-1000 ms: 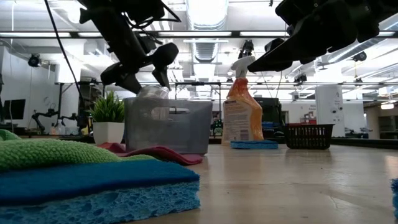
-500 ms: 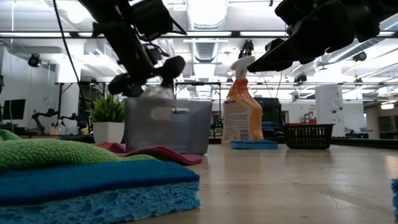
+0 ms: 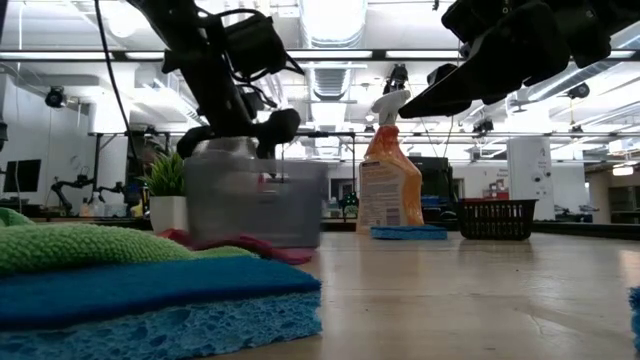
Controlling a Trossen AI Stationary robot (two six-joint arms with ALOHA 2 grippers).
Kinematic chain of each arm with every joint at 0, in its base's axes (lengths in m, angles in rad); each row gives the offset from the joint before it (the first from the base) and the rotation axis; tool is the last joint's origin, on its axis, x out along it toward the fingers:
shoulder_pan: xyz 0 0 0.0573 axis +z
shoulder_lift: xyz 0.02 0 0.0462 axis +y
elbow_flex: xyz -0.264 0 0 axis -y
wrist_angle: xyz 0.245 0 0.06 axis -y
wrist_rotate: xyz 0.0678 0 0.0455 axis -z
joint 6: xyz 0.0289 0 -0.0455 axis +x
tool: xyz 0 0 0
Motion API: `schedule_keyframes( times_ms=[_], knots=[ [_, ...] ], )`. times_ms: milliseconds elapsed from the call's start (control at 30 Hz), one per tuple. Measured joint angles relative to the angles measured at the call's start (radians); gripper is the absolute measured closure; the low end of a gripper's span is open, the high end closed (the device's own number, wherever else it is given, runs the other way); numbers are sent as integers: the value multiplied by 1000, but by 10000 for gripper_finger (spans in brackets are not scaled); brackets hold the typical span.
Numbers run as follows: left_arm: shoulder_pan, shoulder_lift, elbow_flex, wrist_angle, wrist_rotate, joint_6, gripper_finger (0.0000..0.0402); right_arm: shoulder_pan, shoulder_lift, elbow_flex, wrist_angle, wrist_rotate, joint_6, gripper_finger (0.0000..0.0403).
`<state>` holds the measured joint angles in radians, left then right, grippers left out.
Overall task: Pick & Place Kitchen Items
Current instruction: Put the transparent spray bottle into the gray bin
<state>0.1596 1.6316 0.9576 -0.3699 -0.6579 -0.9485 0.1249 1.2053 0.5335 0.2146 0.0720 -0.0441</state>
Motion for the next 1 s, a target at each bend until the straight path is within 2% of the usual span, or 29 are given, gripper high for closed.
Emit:
schedule_keyframes(
  times_ms=[167,433,600,833,933,1000],
  knots=[
    [0,-12,0,-5,-5,60,273,0,0,0,-3,17,0,78],
    [-6,-69,-1,11,-55,179,274,0,0,0,-18,38,-3,78],
    [-13,-135,-1,76,-61,280,274,0,0,0,-30,44,-7,78],
    [-58,-226,-1,252,-47,544,274,0,0,0,-39,44,-23,78],
    [-80,-243,-1,339,-1,697,274,0,0,0,-44,44,-31,78],
    [-88,-244,-1,395,66,790,274,0,0,0,-49,44,-31,78]
  ],
)
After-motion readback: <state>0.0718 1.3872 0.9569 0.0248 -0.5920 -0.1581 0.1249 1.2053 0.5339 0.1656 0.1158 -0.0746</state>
